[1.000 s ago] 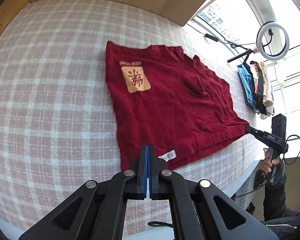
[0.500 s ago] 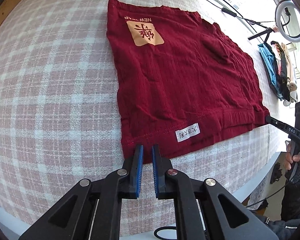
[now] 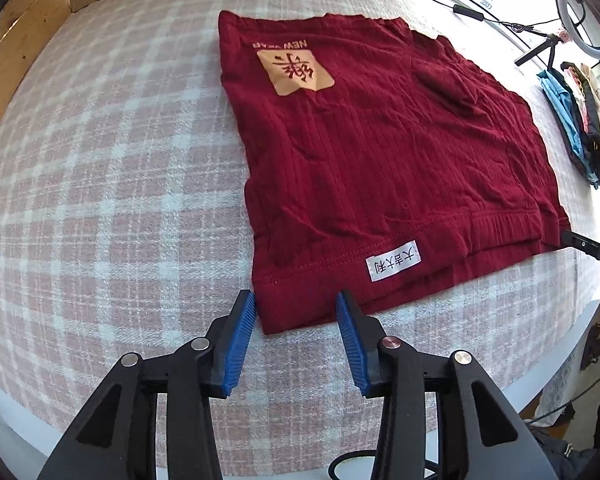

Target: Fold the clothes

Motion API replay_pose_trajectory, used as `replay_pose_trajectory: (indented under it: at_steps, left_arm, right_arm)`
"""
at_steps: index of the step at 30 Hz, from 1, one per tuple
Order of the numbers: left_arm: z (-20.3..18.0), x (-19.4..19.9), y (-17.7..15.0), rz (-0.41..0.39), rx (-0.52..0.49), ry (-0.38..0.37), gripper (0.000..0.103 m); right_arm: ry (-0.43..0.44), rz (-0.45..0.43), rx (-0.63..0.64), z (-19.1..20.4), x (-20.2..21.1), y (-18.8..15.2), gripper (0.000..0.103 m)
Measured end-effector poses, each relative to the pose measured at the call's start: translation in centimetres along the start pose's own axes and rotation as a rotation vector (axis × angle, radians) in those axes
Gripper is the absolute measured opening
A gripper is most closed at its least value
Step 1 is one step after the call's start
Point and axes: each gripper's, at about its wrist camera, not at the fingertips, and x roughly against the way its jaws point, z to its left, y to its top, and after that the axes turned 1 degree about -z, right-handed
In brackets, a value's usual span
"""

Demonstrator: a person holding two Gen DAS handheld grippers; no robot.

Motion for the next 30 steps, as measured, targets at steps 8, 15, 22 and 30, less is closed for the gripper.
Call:
replay_pose_trajectory:
  at_steps: [8, 15, 22, 30]
  left_arm:
    - [1.4, -0.1, 0.6, 0.019, 0.048, -0.019, 0.031]
    - [2.0, 0.0, 0.1, 0.006, 0.058, 0.002, 0.011]
    - [1.5, 0.1, -0.8, -0.017, 0.059, -0.01, 0.004]
    - [7.3, 4.9, 1.8, -0.099, 0.234, -0.25, 0.004]
  right_arm:
    - [0.009, 0.005, 0.003, 0.1, -0.2, -0.2, 0.008]
    - [0.015, 0.01, -0.02, 0.2, -0.5, 0.1, 0.028]
    - [0.031, 0.014, -0.004, 0.4, -1.1, 0.0, 0.006]
    - [0.301, -0.104, -0.267, -2.8, 3.2, 2.3, 0.006]
